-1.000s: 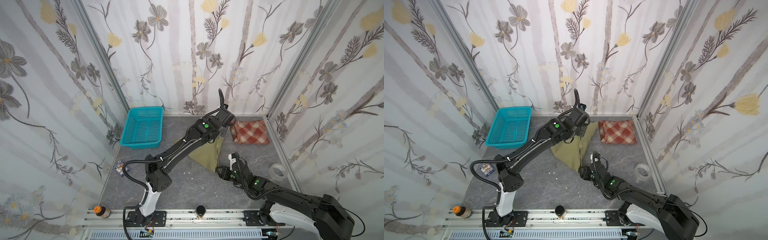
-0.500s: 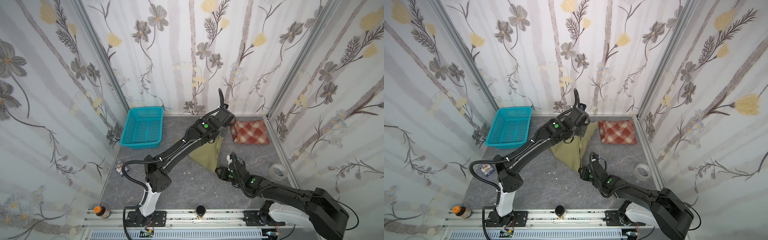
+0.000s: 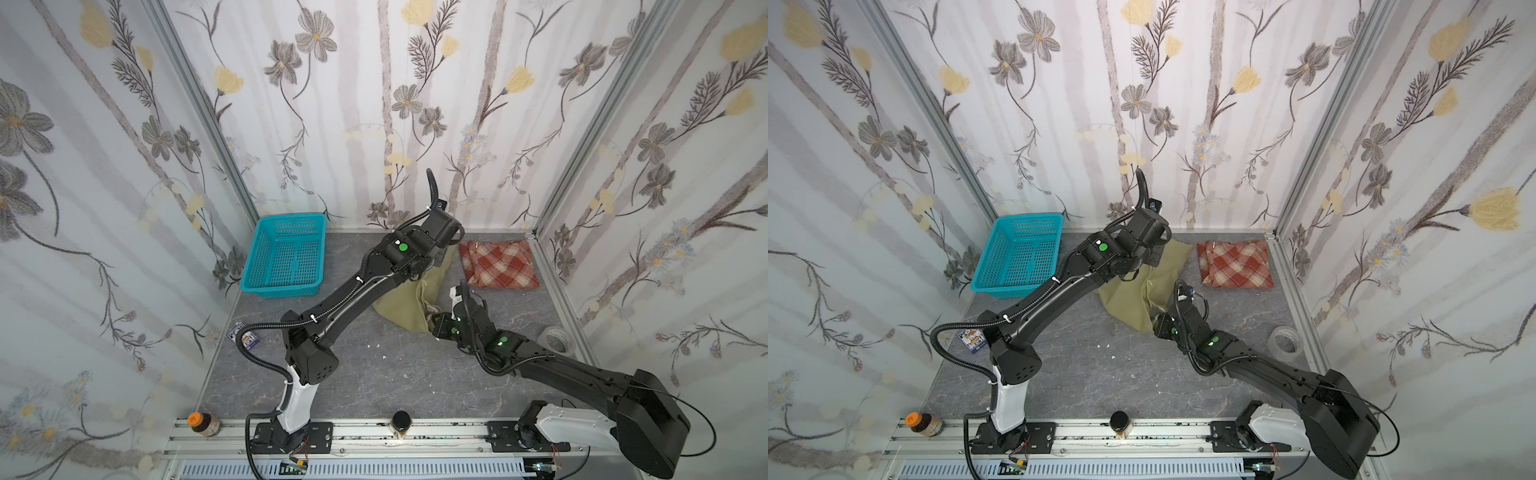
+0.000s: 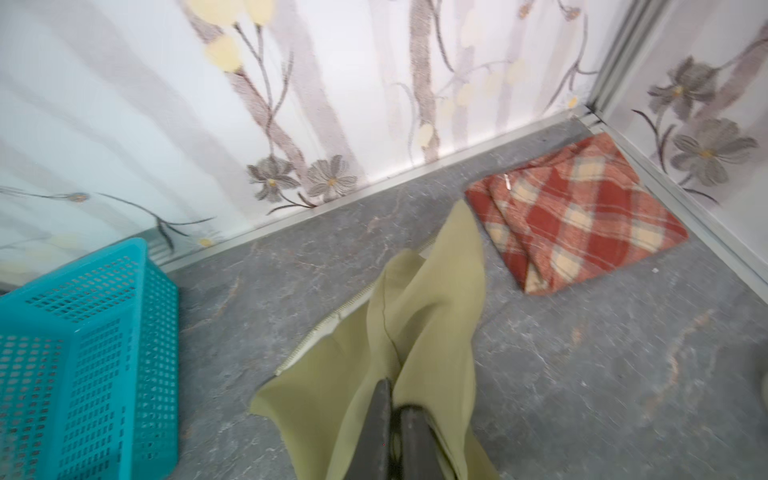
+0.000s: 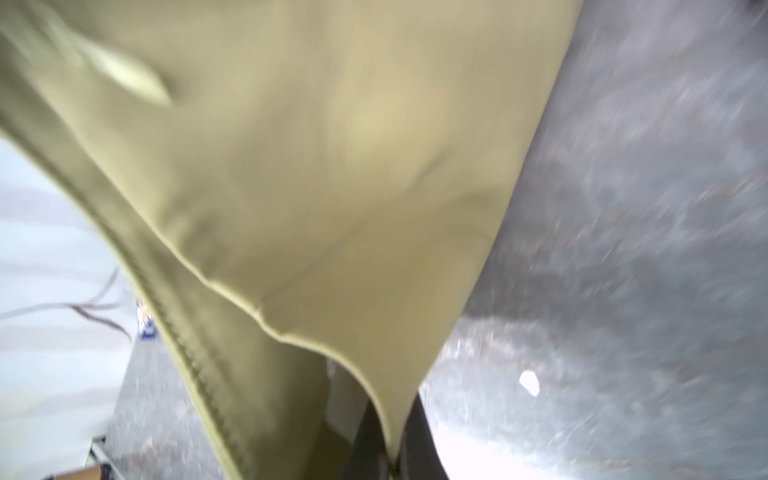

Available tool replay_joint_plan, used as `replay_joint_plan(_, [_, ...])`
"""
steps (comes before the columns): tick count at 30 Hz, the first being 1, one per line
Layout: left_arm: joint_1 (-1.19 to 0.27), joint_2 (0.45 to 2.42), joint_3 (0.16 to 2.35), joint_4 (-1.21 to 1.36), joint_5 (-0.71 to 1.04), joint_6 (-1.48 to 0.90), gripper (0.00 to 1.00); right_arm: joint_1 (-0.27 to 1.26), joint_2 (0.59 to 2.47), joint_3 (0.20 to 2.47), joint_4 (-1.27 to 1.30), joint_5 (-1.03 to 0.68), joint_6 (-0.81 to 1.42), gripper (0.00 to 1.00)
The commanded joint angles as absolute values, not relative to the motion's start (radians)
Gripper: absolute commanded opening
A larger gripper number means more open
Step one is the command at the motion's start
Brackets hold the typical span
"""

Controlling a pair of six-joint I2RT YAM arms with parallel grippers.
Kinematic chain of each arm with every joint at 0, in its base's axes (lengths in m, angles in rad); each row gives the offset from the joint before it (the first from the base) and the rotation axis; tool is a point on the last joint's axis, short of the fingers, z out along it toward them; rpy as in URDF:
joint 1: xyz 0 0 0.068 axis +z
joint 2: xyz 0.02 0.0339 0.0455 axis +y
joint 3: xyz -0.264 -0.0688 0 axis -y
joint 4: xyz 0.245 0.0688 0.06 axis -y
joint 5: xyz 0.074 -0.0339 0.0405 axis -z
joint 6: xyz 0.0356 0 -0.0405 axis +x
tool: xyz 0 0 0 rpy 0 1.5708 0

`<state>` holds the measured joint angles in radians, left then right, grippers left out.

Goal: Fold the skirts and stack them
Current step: 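Raise the green skirt high with both grippers, hanging it toward the far wall, then swing the green skirt down and draw both grippers back toward the robot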

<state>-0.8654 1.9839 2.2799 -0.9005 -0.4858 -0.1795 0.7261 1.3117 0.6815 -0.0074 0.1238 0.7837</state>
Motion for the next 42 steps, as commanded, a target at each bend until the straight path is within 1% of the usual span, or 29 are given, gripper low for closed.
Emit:
replay_joint_plan(1, [-0.788, 1.947, 2.322, -0.896, -0.581, -0.144, 0.0, 0.633, 1.244, 0.805, -0.108, 0.157, 0.609, 0.0])
replay_joint_plan(4, [-0.704, 1.942, 2.419, -0.898, -0.582, -0.118, 0.0, 0.504, 1.234, 0.978, -0.192, 0.141, 0.49, 0.0])
replay_joint_plan(7, [-0.645, 1.95, 2.529, -0.897, -0.591, -0.086, 0.0, 0.415, 1.322, 1.213, -0.3, 0.06, 0.389, 0.0])
replay_joint_plan(10, [-0.605, 1.939, 2.572, -0.897, -0.595, -0.074, 0.0, 0.401, 1.433, 1.432, -0.432, 0.055, 0.312, 0.0])
replay_joint_plan(12, [-0.592, 1.923, 2.562, -0.896, -0.589, -0.079, 0.0, 0.397, 1.473, 1.508, -0.47, 0.052, 0.299, 0.0])
replay_joint_plan(21, [-0.534, 1.917, 2.473, -0.894, -0.537, -0.091, 0.0, 0.36, 1.544, 1.562, -0.47, -0.022, 0.274, 0.0])
replay_joint_plan(24, [-0.496, 1.959, 2.505, -0.89, -0.487, -0.111, 0.0, 0.336, 1.619, 1.603, -0.467, -0.028, 0.257, 0.0])
replay_joint_plan(29, [-0.437, 2.082, 2.651, -0.872, -0.444, -0.105, 0.0, 0.281, 1.753, 1.737, -0.457, -0.041, 0.235, 0.0])
replay_joint_plan(34, [-0.402, 2.107, 2.661, -0.778, -0.416, -0.125, 0.0, 0.249, 1.844, 1.906, -0.449, -0.019, 0.201, 0.0])
replay_joint_plan(37, [-0.389, 2.093, 2.667, -0.738, -0.375, -0.153, 0.0, 0.247, 1.858, 1.971, -0.447, -0.012, 0.171, 0.0])
replay_joint_plan(39, [-0.388, 2.078, 2.658, -0.735, -0.352, -0.166, 0.0, 0.247, 1.847, 1.968, -0.447, -0.02, 0.164, 0.0])
replay_joint_plan(42, [-0.39, 2.014, 2.526, -0.732, -0.308, -0.231, 0.0, 0.251, 1.807, 1.886, -0.456, -0.053, 0.166, 0.0])
